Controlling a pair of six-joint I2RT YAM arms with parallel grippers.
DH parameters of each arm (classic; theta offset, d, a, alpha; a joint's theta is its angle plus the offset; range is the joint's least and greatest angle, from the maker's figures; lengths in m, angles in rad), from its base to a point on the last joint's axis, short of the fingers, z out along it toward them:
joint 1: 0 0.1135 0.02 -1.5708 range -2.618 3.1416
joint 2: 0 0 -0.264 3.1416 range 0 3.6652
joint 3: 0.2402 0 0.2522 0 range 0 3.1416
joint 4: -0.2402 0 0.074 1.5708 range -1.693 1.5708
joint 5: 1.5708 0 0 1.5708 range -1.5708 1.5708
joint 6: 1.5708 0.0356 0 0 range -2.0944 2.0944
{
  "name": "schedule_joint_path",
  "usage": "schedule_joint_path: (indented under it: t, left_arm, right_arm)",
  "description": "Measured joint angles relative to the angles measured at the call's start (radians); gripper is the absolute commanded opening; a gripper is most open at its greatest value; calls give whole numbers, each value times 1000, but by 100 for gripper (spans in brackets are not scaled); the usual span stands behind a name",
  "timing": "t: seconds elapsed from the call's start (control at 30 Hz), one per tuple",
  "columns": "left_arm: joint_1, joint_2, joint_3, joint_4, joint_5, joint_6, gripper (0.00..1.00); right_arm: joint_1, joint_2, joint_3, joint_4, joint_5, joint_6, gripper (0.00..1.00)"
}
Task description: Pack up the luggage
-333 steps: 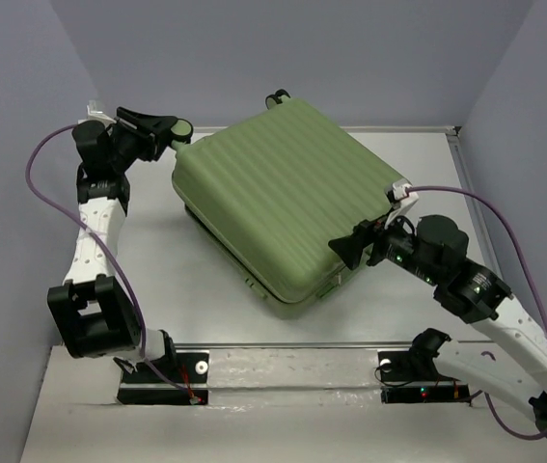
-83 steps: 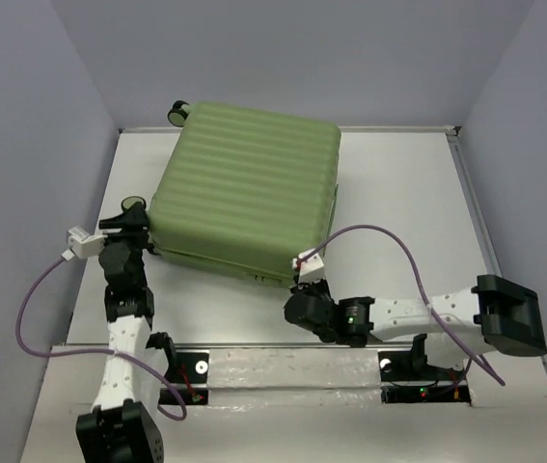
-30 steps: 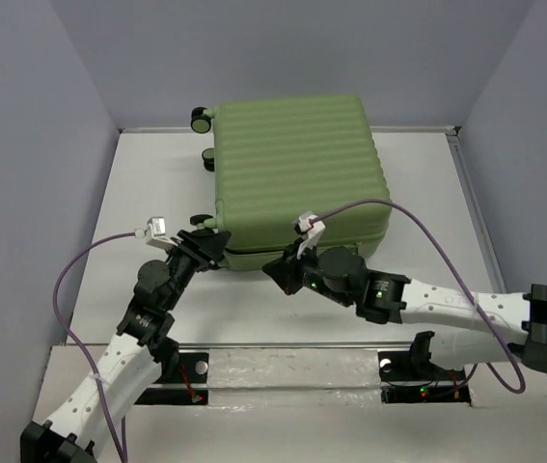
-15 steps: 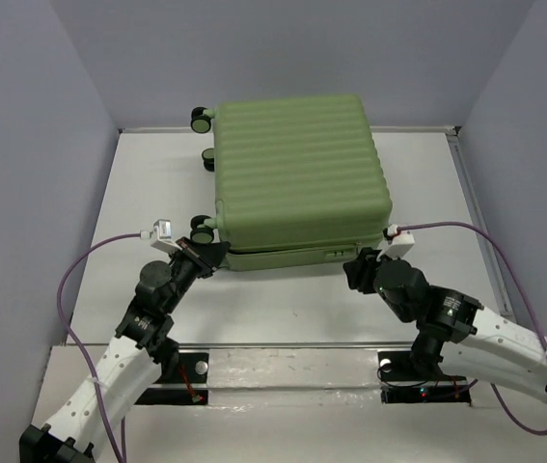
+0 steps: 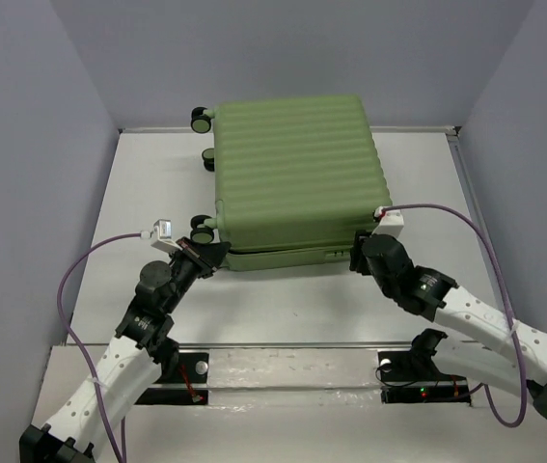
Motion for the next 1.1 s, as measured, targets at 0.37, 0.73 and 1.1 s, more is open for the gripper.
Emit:
schedule_joint_path:
  t: [0.37, 0.73, 1.1]
  left_arm:
    - [0, 0, 1, -7, -4, 1, 6]
    - [0, -54, 104, -143, -94, 77, 19]
    - [10, -10, 365, -398, -246, 208, 92]
  right_arm:
    - [-87, 122, 0, 147, -99, -119, 32]
    - [-102, 122, 0, 143, -106, -142, 20]
    - [-104, 113, -11, 156, -168, -115, 45]
